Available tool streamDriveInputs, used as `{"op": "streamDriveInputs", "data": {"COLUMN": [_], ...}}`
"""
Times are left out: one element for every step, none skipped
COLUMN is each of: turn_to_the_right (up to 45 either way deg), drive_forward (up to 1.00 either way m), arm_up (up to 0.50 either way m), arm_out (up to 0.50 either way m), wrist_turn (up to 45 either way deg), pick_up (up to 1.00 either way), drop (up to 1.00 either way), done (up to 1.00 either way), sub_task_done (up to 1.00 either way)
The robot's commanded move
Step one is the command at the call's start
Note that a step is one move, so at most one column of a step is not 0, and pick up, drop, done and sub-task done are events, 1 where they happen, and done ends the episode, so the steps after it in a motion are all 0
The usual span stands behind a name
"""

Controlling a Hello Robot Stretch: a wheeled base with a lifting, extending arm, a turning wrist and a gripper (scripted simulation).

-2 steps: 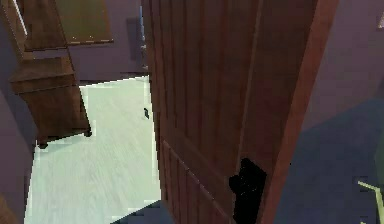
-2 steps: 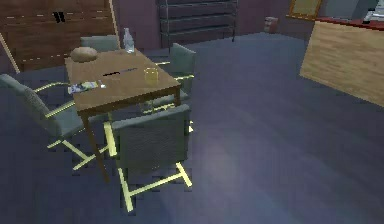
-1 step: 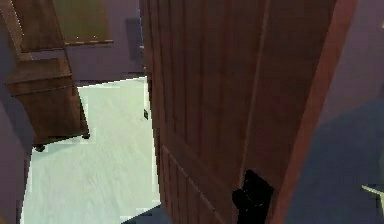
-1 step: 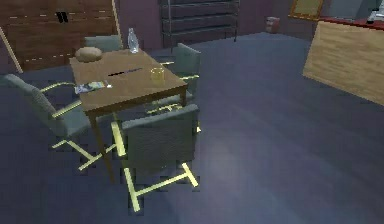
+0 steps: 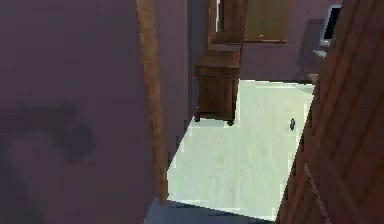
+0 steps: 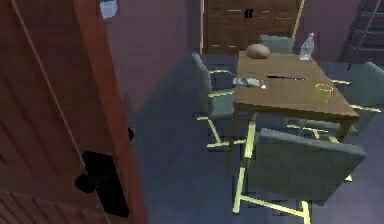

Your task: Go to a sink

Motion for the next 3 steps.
{"op": "streamDriveInputs", "data": {"turn_to_the_right": [0.0, 24.0, 0.0], "drive_forward": [0.45, 0.00, 0.90], "arm_up": [0.00, 0.00, 0.00], "arm_out": [0.00, 0.00, 0.00], "wrist_turn": [0.0, 0.0, 0.0], "pick_up": [0.00, 0.00, 0.00], "drop": [0.00, 0.00, 0.00], "done": [0.00, 0.00, 0.00], "sub_task_done": [0.00, 0.00, 0.00]}}
